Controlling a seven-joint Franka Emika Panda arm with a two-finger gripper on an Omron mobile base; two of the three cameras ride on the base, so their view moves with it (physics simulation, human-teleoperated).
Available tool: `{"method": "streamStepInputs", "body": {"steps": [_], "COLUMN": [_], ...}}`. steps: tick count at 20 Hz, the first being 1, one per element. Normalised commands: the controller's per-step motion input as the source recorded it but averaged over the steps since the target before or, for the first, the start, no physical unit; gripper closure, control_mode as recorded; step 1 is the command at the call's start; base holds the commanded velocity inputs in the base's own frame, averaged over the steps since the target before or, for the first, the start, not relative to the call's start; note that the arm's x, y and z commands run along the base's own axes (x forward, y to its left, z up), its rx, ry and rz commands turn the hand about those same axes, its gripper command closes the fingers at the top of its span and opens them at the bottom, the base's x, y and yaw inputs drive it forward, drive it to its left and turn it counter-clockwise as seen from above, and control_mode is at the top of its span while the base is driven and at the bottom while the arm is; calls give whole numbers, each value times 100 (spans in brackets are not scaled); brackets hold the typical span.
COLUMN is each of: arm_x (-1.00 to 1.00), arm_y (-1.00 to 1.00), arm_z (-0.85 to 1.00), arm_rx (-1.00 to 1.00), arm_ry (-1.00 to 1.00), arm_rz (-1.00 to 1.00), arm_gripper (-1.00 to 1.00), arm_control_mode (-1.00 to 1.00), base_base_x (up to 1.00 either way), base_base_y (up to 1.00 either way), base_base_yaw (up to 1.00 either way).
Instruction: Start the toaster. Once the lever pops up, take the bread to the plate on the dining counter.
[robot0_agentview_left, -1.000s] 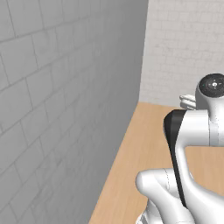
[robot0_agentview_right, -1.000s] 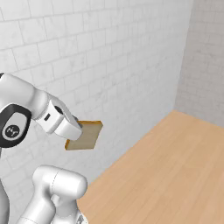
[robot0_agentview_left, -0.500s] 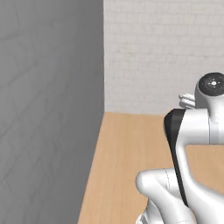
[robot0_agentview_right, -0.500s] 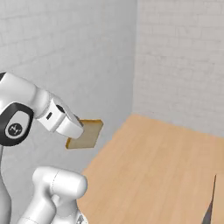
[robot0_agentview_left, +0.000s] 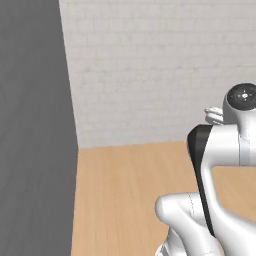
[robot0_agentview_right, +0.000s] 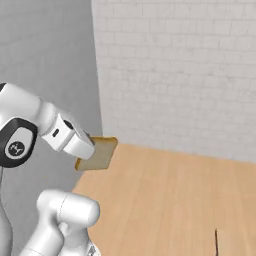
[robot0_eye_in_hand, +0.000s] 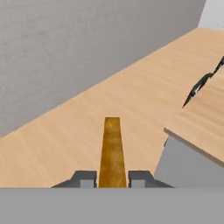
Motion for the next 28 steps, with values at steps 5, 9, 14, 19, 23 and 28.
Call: {"method": "streamStepInputs", "body": {"steps": [5,9,14,19,23,28], "arm_x": [0,0,0,0,0,0], "arm_y": [0,0,0,0,0,0], "arm_z": [0,0,0,0,0,0], "arm_rx": [0,0,0,0,0,0], "arm_ry": [0,0,0,0,0,0], "arm_rz": [0,0,0,0,0,0], "arm_gripper": [100,100,100,100,100,100], "arm_control_mode": [100,100,100,100,100,100], "base_base_x": [100,91,71,62,64,83], "base_base_y": [0,0,0,0,0,0], "base_base_yaw": [-41,-51,-60,-63,-63,-56]}}
